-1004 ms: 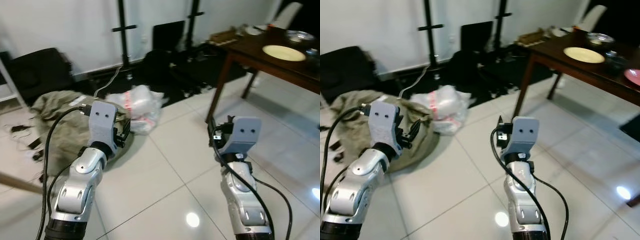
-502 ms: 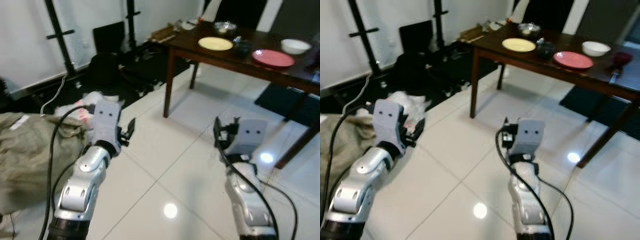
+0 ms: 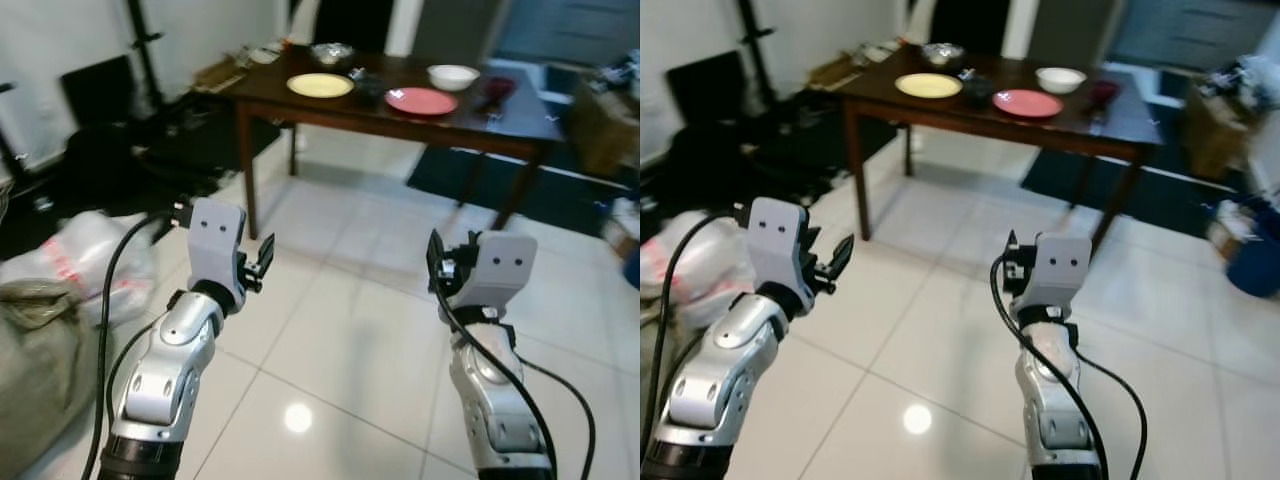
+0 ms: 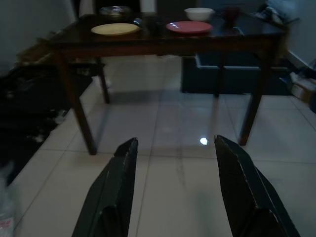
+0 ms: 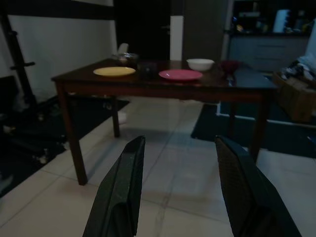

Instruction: Setting the table

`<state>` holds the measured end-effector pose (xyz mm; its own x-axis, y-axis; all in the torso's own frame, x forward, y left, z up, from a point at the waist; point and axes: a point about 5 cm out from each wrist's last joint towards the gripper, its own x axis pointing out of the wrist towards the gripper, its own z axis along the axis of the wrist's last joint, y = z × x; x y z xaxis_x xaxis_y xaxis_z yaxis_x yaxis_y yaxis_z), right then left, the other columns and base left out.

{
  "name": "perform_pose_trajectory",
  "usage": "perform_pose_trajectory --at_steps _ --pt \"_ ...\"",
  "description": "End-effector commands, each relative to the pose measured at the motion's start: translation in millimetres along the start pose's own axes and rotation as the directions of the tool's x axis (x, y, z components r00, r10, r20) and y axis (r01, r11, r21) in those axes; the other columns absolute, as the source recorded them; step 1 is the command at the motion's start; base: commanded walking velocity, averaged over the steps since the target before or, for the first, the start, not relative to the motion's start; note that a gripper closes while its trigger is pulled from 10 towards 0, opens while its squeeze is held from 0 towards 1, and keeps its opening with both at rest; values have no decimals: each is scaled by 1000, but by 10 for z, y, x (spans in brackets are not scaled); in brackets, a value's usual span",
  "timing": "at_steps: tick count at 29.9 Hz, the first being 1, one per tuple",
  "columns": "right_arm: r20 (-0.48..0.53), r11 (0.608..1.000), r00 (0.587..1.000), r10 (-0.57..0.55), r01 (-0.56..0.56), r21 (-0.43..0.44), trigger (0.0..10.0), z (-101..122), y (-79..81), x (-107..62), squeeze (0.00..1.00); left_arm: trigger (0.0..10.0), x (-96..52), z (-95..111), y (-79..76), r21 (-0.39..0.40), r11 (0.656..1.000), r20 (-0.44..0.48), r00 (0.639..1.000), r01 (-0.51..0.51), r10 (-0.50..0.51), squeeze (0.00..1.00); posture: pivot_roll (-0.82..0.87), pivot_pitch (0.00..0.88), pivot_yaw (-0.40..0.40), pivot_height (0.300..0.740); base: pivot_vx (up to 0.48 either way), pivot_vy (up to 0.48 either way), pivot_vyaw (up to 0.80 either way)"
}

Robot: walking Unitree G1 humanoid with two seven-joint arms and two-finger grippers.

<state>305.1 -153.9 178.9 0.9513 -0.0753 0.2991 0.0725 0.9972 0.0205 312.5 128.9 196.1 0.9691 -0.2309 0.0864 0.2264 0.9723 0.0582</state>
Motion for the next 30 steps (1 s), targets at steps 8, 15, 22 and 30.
perform_pose_trajectory --at_steps 8,15,22,30 --pt "-20 1000 1000 1 -2 -5 10000 -28 -3 -6 0 10000 -16 -11 3 -3 1000 7 1000 -5 5 0 -9 0 72 740 0 0 -781" --pt "-42 997 998 50 -47 67 10000 -50 62 -13 0 10000 -20 -7 25 60 997 31 999 -41 39 0 -8 0 71 740 119 0 -757" --pt "-44 987 990 133 -129 94 10000 -57 184 -53 0 10000 -26 -4 -19 78 996 48 998 -51 48 0 -9 0 71 740 480 0 0" --pt "-43 987 990 135 -131 95 10000 -61 191 -55 0 10000 -21 3 -49 78 996 52 998 -36 32 0 -10 0 75 740 480 0 0"
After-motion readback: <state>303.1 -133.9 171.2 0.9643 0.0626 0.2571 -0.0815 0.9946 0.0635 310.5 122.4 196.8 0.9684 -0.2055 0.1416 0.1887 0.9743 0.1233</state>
